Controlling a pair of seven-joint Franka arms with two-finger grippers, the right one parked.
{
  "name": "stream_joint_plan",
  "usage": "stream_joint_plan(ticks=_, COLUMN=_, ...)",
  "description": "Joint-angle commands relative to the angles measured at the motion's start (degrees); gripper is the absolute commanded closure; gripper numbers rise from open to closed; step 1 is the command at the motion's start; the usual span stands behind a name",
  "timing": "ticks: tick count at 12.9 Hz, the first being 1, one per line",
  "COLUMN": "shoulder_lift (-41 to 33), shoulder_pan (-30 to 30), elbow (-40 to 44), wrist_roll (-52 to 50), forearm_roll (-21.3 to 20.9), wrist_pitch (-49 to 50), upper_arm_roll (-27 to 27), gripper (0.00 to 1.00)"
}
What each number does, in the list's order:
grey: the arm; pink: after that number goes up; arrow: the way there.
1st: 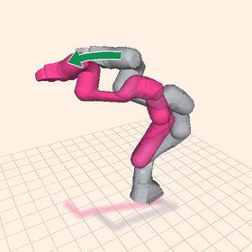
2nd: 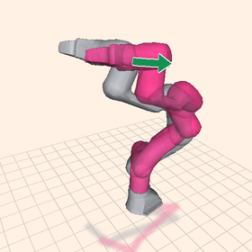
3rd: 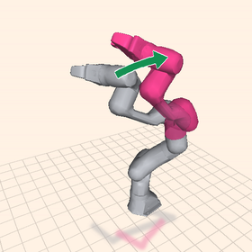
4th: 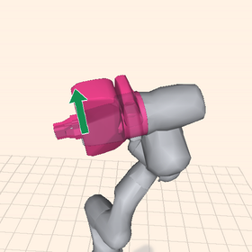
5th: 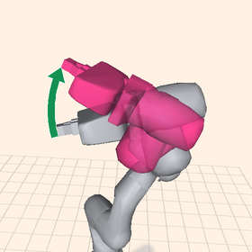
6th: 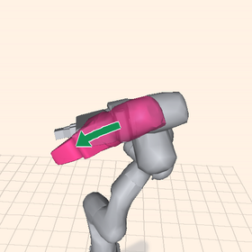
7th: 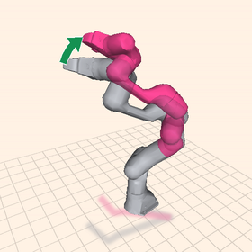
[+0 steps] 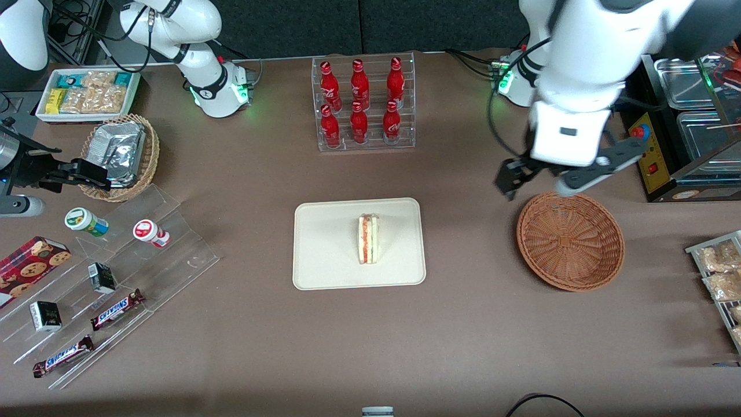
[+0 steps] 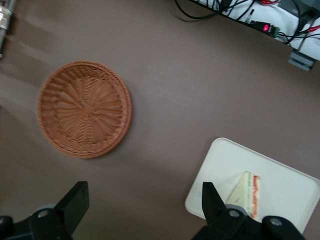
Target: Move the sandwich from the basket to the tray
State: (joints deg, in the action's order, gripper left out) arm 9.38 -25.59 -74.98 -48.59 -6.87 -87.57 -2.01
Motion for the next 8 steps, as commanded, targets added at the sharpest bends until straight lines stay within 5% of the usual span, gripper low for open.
stream_joint_plan(ticks=1, shoulder_lift=-5.5, shoulder_pan=5.6, elbow=-2.6, wrist_roll=9.2, forearm_roll=0.9, wrist_pitch=3.8, upper_arm_roll=0.7, gripper=0.00)
stream_joint_plan(ticks=8, shoulder_lift=-18.8, shoulder_pan=18.6, elbow=-13.3, wrist_roll=35.2, forearm_roll=5.0, wrist_pitch=10.4, upper_arm_roll=0.6, gripper=0.00)
